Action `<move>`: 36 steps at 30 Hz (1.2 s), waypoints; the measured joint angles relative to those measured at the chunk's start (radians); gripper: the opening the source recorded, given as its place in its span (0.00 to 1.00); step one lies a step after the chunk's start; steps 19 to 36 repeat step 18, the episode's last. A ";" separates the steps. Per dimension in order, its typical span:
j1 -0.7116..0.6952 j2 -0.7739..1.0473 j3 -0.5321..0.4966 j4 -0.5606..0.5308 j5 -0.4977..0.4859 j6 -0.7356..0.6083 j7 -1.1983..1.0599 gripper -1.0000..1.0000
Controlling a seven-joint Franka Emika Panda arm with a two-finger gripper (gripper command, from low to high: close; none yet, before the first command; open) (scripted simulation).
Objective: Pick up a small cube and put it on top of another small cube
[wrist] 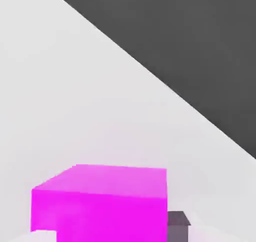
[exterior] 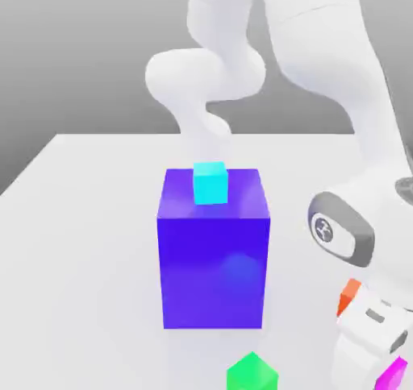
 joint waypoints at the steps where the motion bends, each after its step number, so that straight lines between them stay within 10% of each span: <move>1: -0.007 -0.035 0.008 -0.009 0.014 -0.026 -0.009 0.00; 11: -0.185 -0.146 -0.135 -0.145 0.147 0.013 0.072 0.00; 12: -0.184 -0.123 -0.139 -0.145 0.145 0.035 0.075 1.00; 36: -0.184 -0.112 -0.140 -0.145 0.144 0.046 0.077 1.00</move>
